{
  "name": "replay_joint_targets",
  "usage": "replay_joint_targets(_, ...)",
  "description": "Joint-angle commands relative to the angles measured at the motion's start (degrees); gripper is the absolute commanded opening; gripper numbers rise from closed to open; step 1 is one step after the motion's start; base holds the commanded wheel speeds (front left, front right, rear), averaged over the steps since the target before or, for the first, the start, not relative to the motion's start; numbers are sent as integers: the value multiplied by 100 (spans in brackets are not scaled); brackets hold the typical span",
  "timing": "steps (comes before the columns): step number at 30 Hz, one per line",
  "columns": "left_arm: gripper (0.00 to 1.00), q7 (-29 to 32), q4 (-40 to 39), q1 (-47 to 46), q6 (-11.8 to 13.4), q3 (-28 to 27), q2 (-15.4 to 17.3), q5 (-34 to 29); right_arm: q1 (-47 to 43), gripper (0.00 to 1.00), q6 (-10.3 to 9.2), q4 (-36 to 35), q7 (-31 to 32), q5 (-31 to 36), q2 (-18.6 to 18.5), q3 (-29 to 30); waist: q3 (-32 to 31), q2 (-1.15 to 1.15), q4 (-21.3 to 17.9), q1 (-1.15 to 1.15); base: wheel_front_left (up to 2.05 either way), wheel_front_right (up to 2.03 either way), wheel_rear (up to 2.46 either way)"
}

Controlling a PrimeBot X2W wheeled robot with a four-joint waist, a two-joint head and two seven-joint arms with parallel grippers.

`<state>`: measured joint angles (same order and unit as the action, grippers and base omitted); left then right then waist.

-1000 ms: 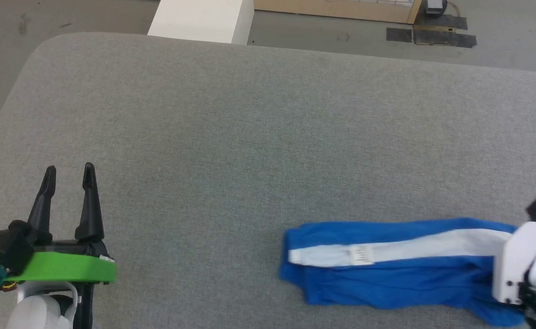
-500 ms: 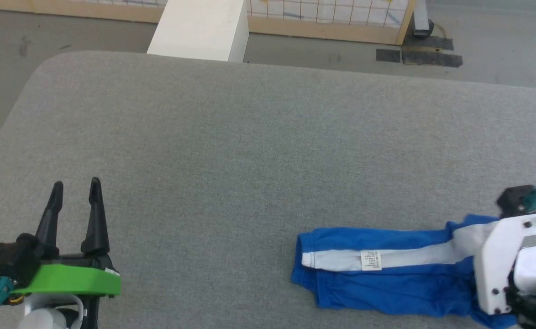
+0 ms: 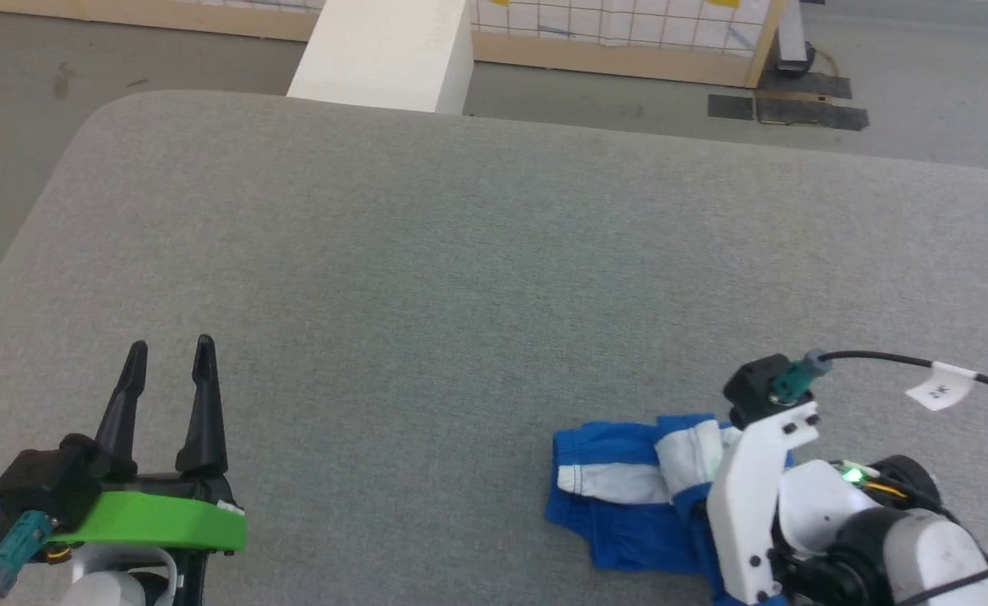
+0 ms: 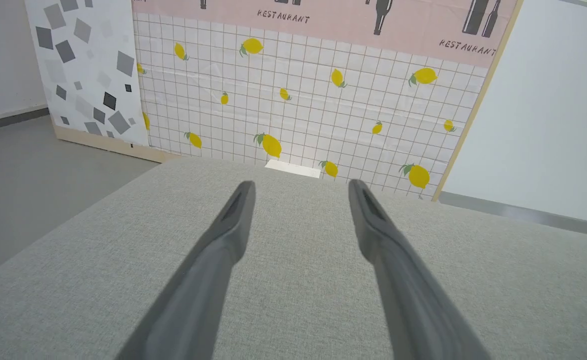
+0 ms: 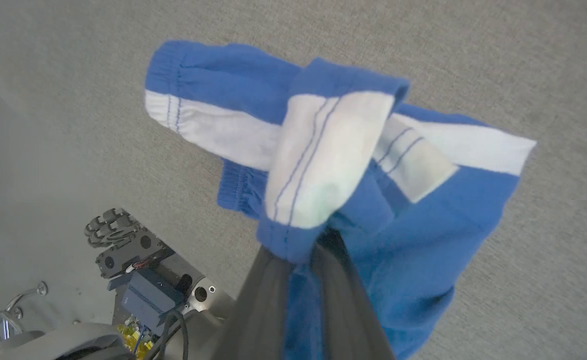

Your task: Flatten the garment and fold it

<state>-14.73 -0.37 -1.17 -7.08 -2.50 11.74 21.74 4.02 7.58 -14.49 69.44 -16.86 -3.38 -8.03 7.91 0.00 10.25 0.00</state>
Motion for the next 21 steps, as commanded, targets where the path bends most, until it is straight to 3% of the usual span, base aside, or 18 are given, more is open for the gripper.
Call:
replay_joint_targets(1, 100, -27, 30, 33, -40, 24, -9, 53, 142, 0, -9, 149, -151, -56, 31, -66, 27, 0, 102, 0, 0, 0, 0)
replay_joint_targets(8, 100, -27, 99, 24, -40, 105, 48, 143, 378, 0, -9, 992, -834, -288, 48, -314, 76, 0, 308, 0, 0, 0, 0)
replay_joint_targets(16, 100, -27, 136, 46, -40, 131, 39, 194, 478, 2, -9, 1840, -1445, -23, 49, -370, 94, 0, 401, 0, 0, 0, 0)
replay_joint_targets(17, 100, -27, 138, 46, -40, 137, 37, 195, 511, 100, -9, 1877, -1511, -40, 49, -438, 92, 0, 397, 0, 0, 0, 0)
replay_joint_targets(21, 100, -27, 138, 44, -41, 147, 32, 187, 700, 100, -9, 1822, -1690, -141, 49, -780, 86, 0, 349, 0, 0, 0, 0)
